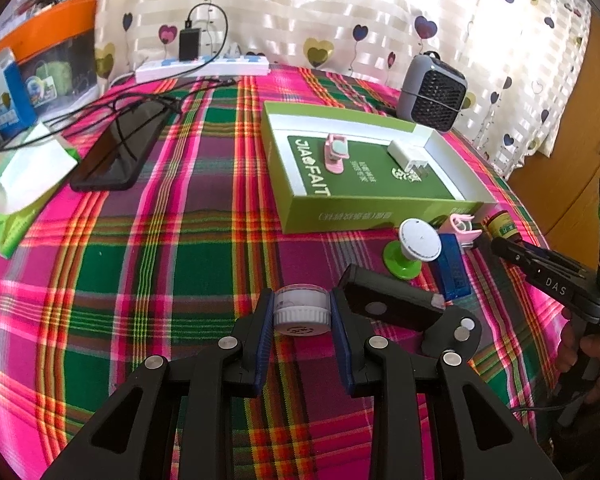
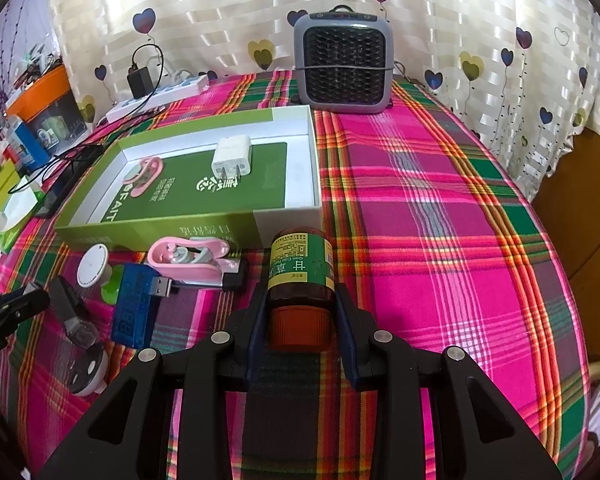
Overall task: Organize rigid objects
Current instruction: 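Grasp the brown jar with the right tool while the left tool grasps the white round container, then carry the brown jar and white container over the green box lid, then lower the jar and container into the lid and open both tools, then lift both open tools away from the lid toward the loose items beside it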
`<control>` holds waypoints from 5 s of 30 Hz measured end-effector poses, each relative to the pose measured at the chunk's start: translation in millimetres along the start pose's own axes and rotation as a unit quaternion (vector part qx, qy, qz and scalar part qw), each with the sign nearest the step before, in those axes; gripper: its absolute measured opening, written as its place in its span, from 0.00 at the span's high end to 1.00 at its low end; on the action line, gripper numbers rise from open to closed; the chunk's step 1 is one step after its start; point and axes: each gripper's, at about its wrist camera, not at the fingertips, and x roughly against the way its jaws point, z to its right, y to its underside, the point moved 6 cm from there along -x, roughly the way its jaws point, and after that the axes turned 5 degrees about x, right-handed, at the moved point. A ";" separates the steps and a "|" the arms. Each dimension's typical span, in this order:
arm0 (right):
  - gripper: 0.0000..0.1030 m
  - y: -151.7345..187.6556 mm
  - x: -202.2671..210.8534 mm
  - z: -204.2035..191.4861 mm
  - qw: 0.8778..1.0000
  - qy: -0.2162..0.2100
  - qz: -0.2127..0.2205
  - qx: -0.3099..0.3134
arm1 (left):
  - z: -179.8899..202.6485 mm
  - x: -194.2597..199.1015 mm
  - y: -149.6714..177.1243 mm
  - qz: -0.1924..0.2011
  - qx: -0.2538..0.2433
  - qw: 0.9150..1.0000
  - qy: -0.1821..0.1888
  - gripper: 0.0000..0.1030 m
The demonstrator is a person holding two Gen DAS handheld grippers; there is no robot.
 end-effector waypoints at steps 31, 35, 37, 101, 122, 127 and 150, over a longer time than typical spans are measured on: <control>0.68 -74.3 4.6 -12.6 0.999 -0.025 0.031 0.033 | 35.6 -16.6 -91.0 0.026 -0.036 0.999 0.022 0.75; 0.68 -84.8 -3.2 -12.6 0.999 -0.027 0.029 0.036 | 33.5 -29.1 -103.7 0.022 -0.026 0.999 0.023 0.75; 0.68 -90.6 -9.1 -12.5 0.999 -0.030 0.025 0.036 | 30.2 -37.6 -110.1 0.018 -0.018 0.999 0.023 0.75; 0.68 -116.7 -98.2 -18.3 0.998 -0.031 -0.029 0.050 | 26.9 -111.3 -136.4 -0.004 -0.036 0.999 -0.032 0.74; 0.59 -118.8 -94.4 -17.6 0.998 -0.035 -0.017 0.040 | 28.1 -110.3 -136.0 -0.003 -0.038 0.999 -0.036 0.67; 0.58 -117.6 -93.1 -17.8 0.998 -0.035 -0.017 0.039 | 28.4 -107.0 -135.2 -0.001 -0.038 0.999 -0.034 0.66; 0.58 -107.3 -54.5 -18.1 0.999 -0.040 0.009 0.023 | 43.9 -55.0 -116.8 0.027 -0.047 0.998 -0.017 0.65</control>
